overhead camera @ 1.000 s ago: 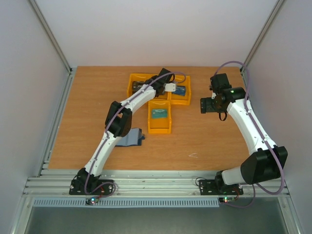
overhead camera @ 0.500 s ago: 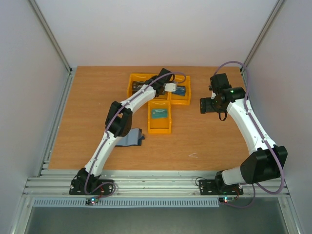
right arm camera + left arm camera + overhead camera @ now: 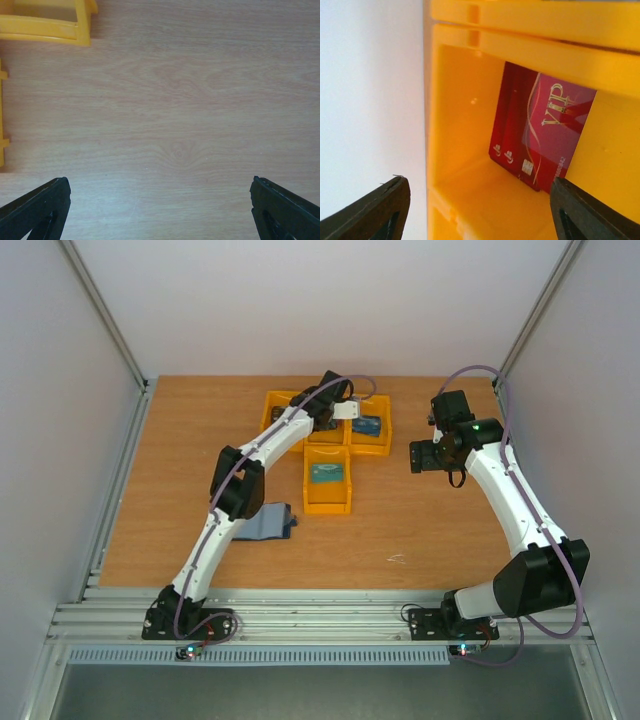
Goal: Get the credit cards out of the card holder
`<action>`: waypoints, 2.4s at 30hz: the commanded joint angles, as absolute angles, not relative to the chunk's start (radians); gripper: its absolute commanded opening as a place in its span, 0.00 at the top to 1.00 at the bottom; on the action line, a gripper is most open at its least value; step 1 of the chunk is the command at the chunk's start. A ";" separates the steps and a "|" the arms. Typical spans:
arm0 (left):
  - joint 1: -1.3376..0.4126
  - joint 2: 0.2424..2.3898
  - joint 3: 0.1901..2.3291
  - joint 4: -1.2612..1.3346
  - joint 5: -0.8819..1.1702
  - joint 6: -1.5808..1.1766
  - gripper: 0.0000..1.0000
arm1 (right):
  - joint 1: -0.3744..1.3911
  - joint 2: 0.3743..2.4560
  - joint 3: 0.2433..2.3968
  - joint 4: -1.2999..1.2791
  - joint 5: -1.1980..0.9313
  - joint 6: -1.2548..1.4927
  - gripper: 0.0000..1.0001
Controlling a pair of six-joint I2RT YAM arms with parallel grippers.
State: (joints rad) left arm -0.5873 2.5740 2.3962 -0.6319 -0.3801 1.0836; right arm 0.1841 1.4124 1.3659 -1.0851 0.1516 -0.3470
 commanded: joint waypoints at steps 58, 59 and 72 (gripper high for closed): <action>0.111 1.469 0.677 -0.449 0.597 -0.447 0.20 | 0.980 2.416 2.219 -1.251 -0.179 -0.102 0.14; 0.115 1.484 0.679 -0.449 0.594 -0.450 0.20 | 0.980 2.428 2.232 -1.250 -0.186 -0.104 0.14; 0.118 1.539 0.669 -0.339 0.703 -0.443 0.32 | 0.954 2.507 2.243 -1.153 -0.341 -0.105 0.19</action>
